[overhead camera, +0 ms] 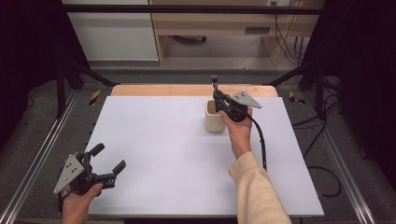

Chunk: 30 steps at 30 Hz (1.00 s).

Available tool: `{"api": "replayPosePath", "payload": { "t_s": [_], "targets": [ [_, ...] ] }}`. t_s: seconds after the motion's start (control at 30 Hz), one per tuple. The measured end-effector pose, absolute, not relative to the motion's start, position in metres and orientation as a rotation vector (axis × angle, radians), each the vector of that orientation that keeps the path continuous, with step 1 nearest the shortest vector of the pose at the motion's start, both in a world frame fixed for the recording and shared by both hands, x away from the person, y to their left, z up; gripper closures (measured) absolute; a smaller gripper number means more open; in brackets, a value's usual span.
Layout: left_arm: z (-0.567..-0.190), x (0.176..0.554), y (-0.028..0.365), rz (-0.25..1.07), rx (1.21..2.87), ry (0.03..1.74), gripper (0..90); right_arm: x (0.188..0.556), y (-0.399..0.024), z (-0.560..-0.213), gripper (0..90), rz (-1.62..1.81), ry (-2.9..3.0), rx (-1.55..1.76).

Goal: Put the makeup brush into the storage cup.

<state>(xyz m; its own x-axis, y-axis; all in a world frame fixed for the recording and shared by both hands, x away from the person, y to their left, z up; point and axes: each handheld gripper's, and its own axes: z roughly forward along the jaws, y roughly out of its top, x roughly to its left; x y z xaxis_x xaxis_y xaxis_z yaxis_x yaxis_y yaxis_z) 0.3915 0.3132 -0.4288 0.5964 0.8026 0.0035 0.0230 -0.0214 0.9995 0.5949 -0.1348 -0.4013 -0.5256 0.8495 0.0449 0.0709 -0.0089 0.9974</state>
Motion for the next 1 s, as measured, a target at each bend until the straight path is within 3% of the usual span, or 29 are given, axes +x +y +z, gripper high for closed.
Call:
{"api": "replayPosePath", "payload": {
  "t_s": [1.0],
  "targets": [
    [-0.429,0.392,0.313,0.721,1.481,0.735,0.9,0.587,-0.14,-0.415,78.8,1.561,1.678,0.971]
  ]
}}
